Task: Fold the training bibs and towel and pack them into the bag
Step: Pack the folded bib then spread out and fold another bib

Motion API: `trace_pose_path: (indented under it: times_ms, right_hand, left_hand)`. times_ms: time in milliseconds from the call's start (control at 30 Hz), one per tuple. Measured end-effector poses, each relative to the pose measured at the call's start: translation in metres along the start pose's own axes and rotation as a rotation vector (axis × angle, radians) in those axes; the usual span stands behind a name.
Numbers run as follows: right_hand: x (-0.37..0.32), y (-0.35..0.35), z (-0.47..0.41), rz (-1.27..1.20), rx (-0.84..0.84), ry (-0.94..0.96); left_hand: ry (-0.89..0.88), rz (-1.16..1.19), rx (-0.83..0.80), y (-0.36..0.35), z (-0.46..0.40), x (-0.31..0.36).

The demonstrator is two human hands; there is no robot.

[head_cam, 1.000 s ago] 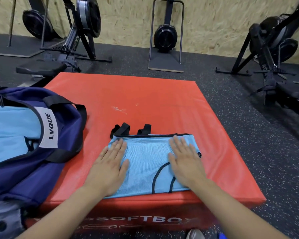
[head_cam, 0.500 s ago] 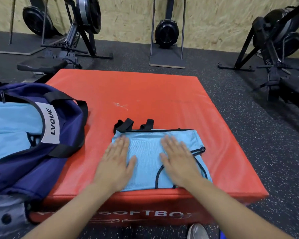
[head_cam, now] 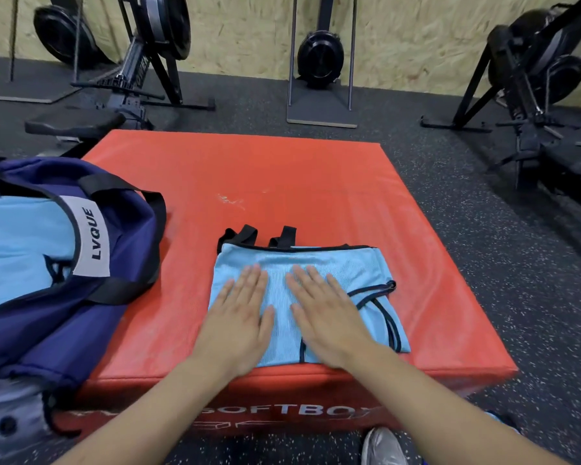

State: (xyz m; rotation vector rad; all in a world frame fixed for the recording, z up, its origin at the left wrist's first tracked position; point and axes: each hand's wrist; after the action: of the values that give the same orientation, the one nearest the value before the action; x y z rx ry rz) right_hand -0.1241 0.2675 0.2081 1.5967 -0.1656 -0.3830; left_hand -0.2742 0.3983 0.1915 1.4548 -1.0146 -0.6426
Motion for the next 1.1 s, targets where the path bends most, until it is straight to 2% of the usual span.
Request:
trace_pose_path:
  times_ms: [100, 267, 367, 500, 733, 867, 1000, 1100]
  right_hand:
    - [0.043, 0.006, 0.002, 0.060, 0.032, -0.127]
    - [0.074, 0.031, 0.003, 0.085, -0.022, -0.236]
    - [0.077, 0.052, -0.014, 0.006, 0.055, -0.131]
    - [0.067, 0.055, -0.042, -0.177, -0.093, 0.096]
    - [0.057, 0.046, -0.078, -0.196, -0.070, 0.040]
    - [0.057, 0.039, -0.086, -0.076, -0.068, -0.092]
    - [0.065, 0.039, -0.081, 0.030, -0.018, -0.382]
    - [0.075, 0.048, -0.062, 0.078, -0.070, -0.542]
  left_hand:
    - [0.077, 0.002, -0.020, 0.008, 0.000, -0.033]
    - [0.064, -0.039, -0.043, 0.018, 0.010, -0.044]
    - [0.015, -0.065, 0.021, 0.028, 0.012, -0.039]
    - [-0.014, -0.089, 0.020, 0.037, 0.007, -0.032]
    - [0.024, -0.004, 0.007, 0.044, -0.001, -0.036]
    - [0.047, 0.025, 0.023, 0.047, -0.003, -0.037]
    - [0.051, 0.020, 0.013, 0.048, -0.003, -0.034]
    - [0.042, 0.034, -0.007, 0.047, -0.001, -0.035]
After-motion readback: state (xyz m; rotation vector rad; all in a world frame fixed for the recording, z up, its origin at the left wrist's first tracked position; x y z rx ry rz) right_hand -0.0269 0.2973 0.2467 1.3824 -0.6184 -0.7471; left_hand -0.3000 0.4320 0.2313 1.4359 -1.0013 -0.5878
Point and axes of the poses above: each hand's wrist, its own z-axis away from the middle knuckle, its own y-axis out of the back of the hand, x = y × z, and after that the axes turned 1 degree about x, right-handed
